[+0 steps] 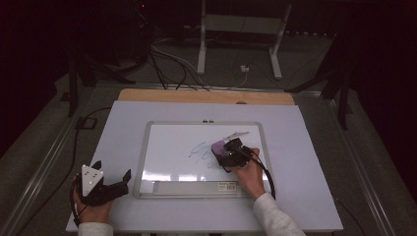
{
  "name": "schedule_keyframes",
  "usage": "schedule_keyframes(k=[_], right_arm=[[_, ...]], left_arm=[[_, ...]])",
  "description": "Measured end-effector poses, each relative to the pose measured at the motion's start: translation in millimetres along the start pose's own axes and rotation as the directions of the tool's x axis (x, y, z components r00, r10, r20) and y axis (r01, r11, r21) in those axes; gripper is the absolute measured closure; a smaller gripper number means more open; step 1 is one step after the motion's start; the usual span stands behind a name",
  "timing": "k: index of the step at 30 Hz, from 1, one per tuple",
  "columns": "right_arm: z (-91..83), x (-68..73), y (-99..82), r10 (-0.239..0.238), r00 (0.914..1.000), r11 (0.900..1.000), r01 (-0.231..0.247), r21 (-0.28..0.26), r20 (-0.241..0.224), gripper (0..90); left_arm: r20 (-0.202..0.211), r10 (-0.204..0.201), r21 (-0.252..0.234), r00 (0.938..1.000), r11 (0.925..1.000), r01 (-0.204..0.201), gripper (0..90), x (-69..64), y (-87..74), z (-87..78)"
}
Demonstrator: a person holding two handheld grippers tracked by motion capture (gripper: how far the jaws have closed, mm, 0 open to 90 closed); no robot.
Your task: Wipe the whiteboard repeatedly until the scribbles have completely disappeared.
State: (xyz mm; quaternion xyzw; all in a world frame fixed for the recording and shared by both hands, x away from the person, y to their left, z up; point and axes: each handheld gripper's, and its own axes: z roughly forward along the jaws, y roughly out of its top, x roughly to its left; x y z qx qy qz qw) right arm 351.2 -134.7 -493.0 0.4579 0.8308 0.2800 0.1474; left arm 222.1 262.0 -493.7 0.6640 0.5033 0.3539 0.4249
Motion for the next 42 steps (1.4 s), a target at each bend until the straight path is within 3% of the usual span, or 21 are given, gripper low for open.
schedule_keyframes(k=[2,4,6,9,12,15,20,22,24,27,29,34,37,40,42], right_arm=[[-0.7,4.9,-0.6,-0.023,0.9997,0.9997,0.023,-0.004,0.011,41.4],[0.2,0.6,-0.3,-0.011,0.9999,0.9999,0.011,-0.005,0.002,41.4],[0.7,-7.7,0.3,-0.005,0.9989,0.9999,0.005,-0.011,0.047,41.3],[0.4,-26.9,0.1,0.038,0.9936,0.9992,-0.036,-0.015,0.106,41.4],[-1.2,-39.3,-3.1,0.106,0.9904,0.9943,-0.104,-0.021,0.089,41.4],[-2.6,-30.5,-4.2,0.063,0.9940,0.9980,-0.061,-0.016,0.090,41.4],[-2.1,3.2,-5.6,-0.034,0.9992,0.9992,0.033,-0.022,-0.020,41.4],[-1.6,18.6,-5.6,-0.083,0.9953,0.9962,0.082,-0.031,-0.050,41.4],[-0.6,32.0,-5.5,-0.143,0.9861,0.9893,0.139,-0.044,-0.085,41.4],[0.1,41.7,-3.4,-0.190,0.9773,0.9814,0.187,-0.044,-0.094,41.4],[1.3,37.7,-1.7,-0.173,0.9787,0.9848,0.170,-0.036,-0.111,41.4],[5.0,11.0,2.8,-0.065,0.9974,0.9975,0.065,-0.029,-0.030,41.4],[6.1,-4.6,3.7,-0.002,1.0000,0.9996,0.002,-0.029,0.002,41.4],[5.8,0.6,4.1,-0.012,0.9999,0.9996,0.012,-0.027,0.009,41.4],[6.5,11.2,3.8,-0.039,0.9983,0.9988,0.037,-0.031,-0.043,41.4]], left_arm=[[-0.001,-0.001,0.000,1.0000,1.0000,0.001,1.2,0.3,0.0,-0.4],[-0.001,-0.003,0.000,1.0000,1.0000,0.003,1.2,0.7,-0.2,-0.7],[-0.001,-0.006,-0.001,1.0000,1.0000,0.006,1.2,1.0,-0.4,-0.7],[0.003,-0.005,-0.001,1.0000,1.0000,0.005,1.2,1.2,-0.8,-0.4],[0.004,-0.005,0.002,1.0000,1.0000,0.005,1.2,0.8,-0.8,0.6],[0.006,0.001,0.006,1.0000,1.0000,-0.001,1.2,-0.3,-0.7,1.7],[0.006,0.006,0.007,1.0000,1.0000,-0.006,1.2,-1.7,-0.1,1.8],[0.006,0.006,0.007,1.0000,1.0000,-0.006,1.2,-1.6,-0.2,1.9],[0.006,0.006,0.007,1.0000,1.0000,-0.006,1.2,-1.3,-0.3,1.6],[0.006,0.003,0.007,1.0000,1.0000,-0.003,1.2,-0.7,-0.5,1.4],[0.005,0.003,0.006,1.0000,1.0000,-0.003,1.2,-0.6,-0.5,1.2],[0.006,0.002,0.004,1.0000,1.0000,-0.002,1.2,-0.3,-0.4,1.0],[0.007,0.001,0.007,1.0000,1.0000,-0.001,1.2,-0.2,-0.7,1.5],[0.009,0.004,0.011,1.0000,0.9999,-0.004,1.2,-1.1,-0.7,2.8],[0.010,0.006,0.010,0.9999,0.9999,-0.006,1.2,-2.3,-0.3,3.0]])
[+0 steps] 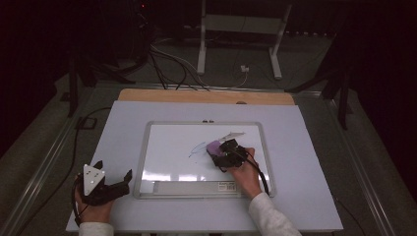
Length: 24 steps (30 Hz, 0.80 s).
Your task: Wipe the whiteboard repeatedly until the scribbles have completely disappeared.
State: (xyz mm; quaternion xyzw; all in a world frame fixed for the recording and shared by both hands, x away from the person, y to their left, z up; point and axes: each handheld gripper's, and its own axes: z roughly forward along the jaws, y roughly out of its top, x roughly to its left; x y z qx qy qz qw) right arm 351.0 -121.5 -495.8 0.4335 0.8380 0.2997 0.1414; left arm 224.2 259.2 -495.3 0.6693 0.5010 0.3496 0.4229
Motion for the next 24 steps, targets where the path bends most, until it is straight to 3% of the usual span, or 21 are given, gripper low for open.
schedule_keyframes(k=[3,6,8,10,14,16,18,20,22,24], right_arm=[[2.0,23.2,1.8,-0.069,0.9958,0.9976,0.069,-0.001,-0.060,41.4],[4.2,44.1,5.0,-0.142,0.9830,0.9897,0.143,0.000,-0.116,41.4],[4.9,49.9,7.8,-0.171,0.9801,0.9849,0.173,0.007,-0.101,41.4],[5.8,45.1,9.8,-0.148,0.9850,0.9884,0.151,0.021,-0.088,41.4],[6.3,19.0,11.9,-0.081,0.9967,0.9961,0.081,0.034,-0.003,41.4],[6.0,5.4,12.9,-0.048,0.9979,0.9980,0.046,0.044,0.042,41.4],[5.8,-1.3,13.7,-0.030,0.9982,0.9984,0.027,0.050,0.052,41.4],[5.3,3.0,13.6,-0.055,0.9963,0.9975,0.051,0.049,0.066,41.4],[4.9,12.6,12.9,-0.082,0.9966,0.9952,0.082,0.053,0.008,41.4],[4.3,26.0,12.4,-0.127,0.9914,0.9902,0.129,0.054,-0.032,41.4]], left_arm=[[0.000,0.004,-0.001,1.0000,1.0000,-0.004,1.2,-0.2,0.3,-0.3],[-0.001,0.000,0.001,1.0000,1.0000,0.000,1.2,0.7,-0.2,-0.4],[-0.002,-0.003,-0.001,1.0000,1.0000,0.003,1.2,1.3,-0.4,-0.8],[-0.001,-0.003,-0.002,1.0000,1.0000,0.003,1.2,1.7,-0.5,-1.3],[0.000,-0.002,-0.002,1.0000,1.0000,0.002,1.2,1.6,-0.2,-1.5],[0.000,0.000,-0.003,1.0000,1.0000,0.000,1.2,1.3,0.0,-1.3],[0.001,-0.001,-0.002,1.0000,1.0000,0.001,1.2,0.5,0.1,-0.3],[0.003,0.006,0.002,1.0000,1.0000,-0.006,1.2,-0.1,0.4,0.3],[0.003,0.006,0.001,1.0000,1.0000,-0.006,1.2,-0.9,0.6,0.6],[0.003,0.005,-0.001,1.0000,1.0000,-0.005,1.2,-0.9,0.6,0.5]])
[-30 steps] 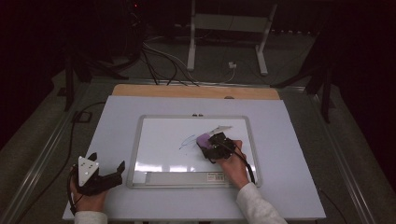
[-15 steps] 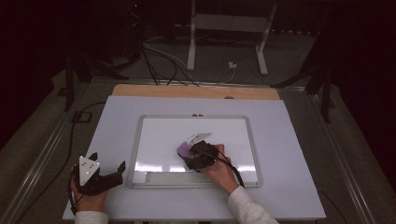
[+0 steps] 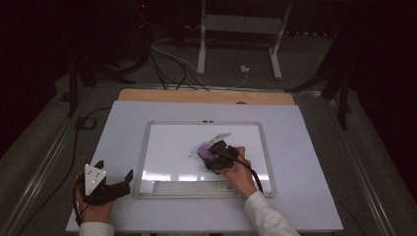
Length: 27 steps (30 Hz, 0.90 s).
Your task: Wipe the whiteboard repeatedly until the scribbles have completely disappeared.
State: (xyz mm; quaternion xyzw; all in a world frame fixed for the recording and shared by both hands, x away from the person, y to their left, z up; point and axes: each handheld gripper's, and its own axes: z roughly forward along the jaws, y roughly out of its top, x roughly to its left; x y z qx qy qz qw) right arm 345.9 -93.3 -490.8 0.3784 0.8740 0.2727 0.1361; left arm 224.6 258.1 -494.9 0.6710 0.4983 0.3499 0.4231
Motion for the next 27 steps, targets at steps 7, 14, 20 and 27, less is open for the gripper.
schedule_keyframes(k=[7,14,20,27], right_arm=[[0.9,13.2,2.2,-0.046,0.9955,0.9989,0.046,0.007,-0.083,41.4],[1.0,-6.7,0.3,0.016,0.9996,0.9999,-0.016,0.006,0.023,41.4],[1.6,26.5,2.0,-0.115,0.9893,0.9934,0.114,-0.018,-0.090,41.3],[4.7,9.0,5.2,-0.036,0.9982,0.9993,0.036,-0.003,-0.048,41.3]], left_arm=[[-0.002,-0.006,0.000,1.0000,1.0000,0.006,1.2,1.2,-0.5,-0.7],[0.001,0.000,0.003,1.0000,1.0000,0.000,1.2,0.6,-0.3,0.0],[0.002,0.001,0.002,1.0000,1.0000,-0.001,1.2,-0.3,0.1,0.2],[0.001,-0.007,0.003,1.0000,1.0000,0.007,1.2,1.7,-1.0,-0.1]])
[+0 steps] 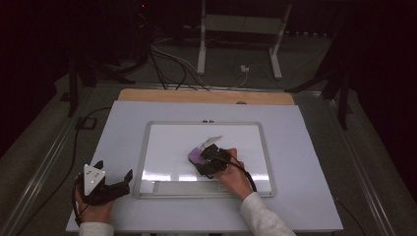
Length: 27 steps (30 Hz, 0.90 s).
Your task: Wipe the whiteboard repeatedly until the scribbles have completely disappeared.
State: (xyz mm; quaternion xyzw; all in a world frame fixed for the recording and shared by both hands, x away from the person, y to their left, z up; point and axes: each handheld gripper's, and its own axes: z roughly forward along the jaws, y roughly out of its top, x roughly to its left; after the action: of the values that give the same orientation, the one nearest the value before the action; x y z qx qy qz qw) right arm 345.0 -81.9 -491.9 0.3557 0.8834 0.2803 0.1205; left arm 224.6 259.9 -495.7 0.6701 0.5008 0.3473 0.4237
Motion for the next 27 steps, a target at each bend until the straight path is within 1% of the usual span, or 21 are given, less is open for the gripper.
schedule_keyframes(k=[1,3,5,7,8,9,10,11,12,13,15,17,19,21,22,24,25,27], right_arm=[[0.1,-6.7,-0.2,0.022,0.9996,0.9998,-0.022,0.002,0.016,41.3],[0.2,-21.4,-1.0,0.071,0.9957,0.9975,-0.071,0.000,0.059,41.2],[0.5,-36.4,-2.3,0.124,0.9868,0.9923,-0.123,-0.009,0.104,41.2],[0.6,-49.3,-3.1,0.173,0.9735,0.9848,-0.173,-0.014,0.150,41.1],[0.9,-54.3,-3.2,0.197,0.9672,0.9802,-0.197,-0.018,0.160,41.2],[1.3,-56.9,-2.6,0.213,0.9632,0.9768,-0.213,-0.018,0.164,41.1],[1.7,-56.6,-1.4,0.211,0.9627,0.9772,-0.212,-0.013,0.169,41.1],[2.2,-54.1,-0.1,0.200,0.9640,0.9794,-0.202,-0.010,0.175,41.1],[2.9,-50.8,1.1,0.190,0.9684,0.9815,-0.191,-0.007,0.161,41.1],[3.8,-46.5,2.3,0.178,0.9743,0.9838,-0.179,-0.006,0.138,41.1],[6.1,-33.9,5.2,0.131,0.9863,0.9914,-0.131,-0.006,0.101,41.1],[8.5,-19.7,9.1,0.093,0.9940,0.9957,-0.093,-0.005,0.058,41.1],[11.0,-5.3,13.3,0.040,0.9991,0.9992,-0.040,-0.002,0.011,41.2],[13.1,5.2,17.0,-0.002,0.9994,1.0000,0.002,-0.002,-0.035,41.1],[14.0,8.1,18.5,-0.015,0.9993,0.9999,0.015,0.000,-0.035,41.2],[15.5,7.2,20.5,-0.005,0.9995,1.0000,0.005,0.000,-0.032,41.2],[16.5,4.9,21.1,0.003,0.9999,1.0000,-0.003,-0.003,-0.012,41.2],[17.9,-3.8,22.1,0.048,0.9985,0.9988,-0.048,-0.006,0.026,41.1]], left_arm=[[0.000,0.001,-0.001,1.0000,1.0000,-0.001,1.2,-0.3,0.2,-0.1],[0.001,0.002,-0.004,1.0000,1.0000,-0.002,1.2,-0.8,0.6,-0.4],[0.001,0.002,-0.002,1.0000,1.0000,-0.002,1.2,-0.7,0.4,0.0],[0.001,0.001,0.000,1.0000,1.0000,-0.001,1.2,-0.8,0.3,0.5],[0.001,0.002,0.000,1.0000,1.0000,-0.002,1.2,-0.9,0.4,0.5],[0.001,0.004,0.001,1.0000,1.0000,-0.004,1.2,-0.9,0.5,0.7],[0.001,0.004,0.002,1.0000,1.0000,-0.004,1.2,-1.0,0.5,0.9],[0.002,0.004,0.002,1.0000,1.0000,-0.004,1.2,-1.3,0.5,1.4],[0.003,0.004,0.002,1.0000,1.0000,-0.004,1.2,-1.5,0.4,1.8],[0.003,0.005,0.004,1.0000,1.0000,-0.005,1.2,-1.7,0.5,1.8],[0.003,0.005,0.002,1.0000,1.0000,-0.005,1.2,-2.1,0.8,1.7],[0.003,0.005,0.002,1.0000,1.0000,-0.005,1.2,-2.4,0.9,1.6],[0.002,0.007,0.002,1.0000,1.0000,-0.007,1.3,-2.4,1.1,1.2],[0.004,0.006,-0.001,1.0000,1.0000,-0.006,1.2,-2.1,1.4,1.1],[0.005,0.006,-0.001,1.0000,1.0000,-0.006,1.2,-2.1,1.3,1.2],[0.006,0.004,0.001,1.0000,1.0000,-0.004,1.2,-2.1,1.1,1.3],[0.006,0.004,0.000,1.0000,1.0000,-0.004,1.2,-2.0,1.2,1.2],[0.004,0.001,-0.004,1.0000,1.0000,-0.001,1.2,-2.0,1.4,0.7]])
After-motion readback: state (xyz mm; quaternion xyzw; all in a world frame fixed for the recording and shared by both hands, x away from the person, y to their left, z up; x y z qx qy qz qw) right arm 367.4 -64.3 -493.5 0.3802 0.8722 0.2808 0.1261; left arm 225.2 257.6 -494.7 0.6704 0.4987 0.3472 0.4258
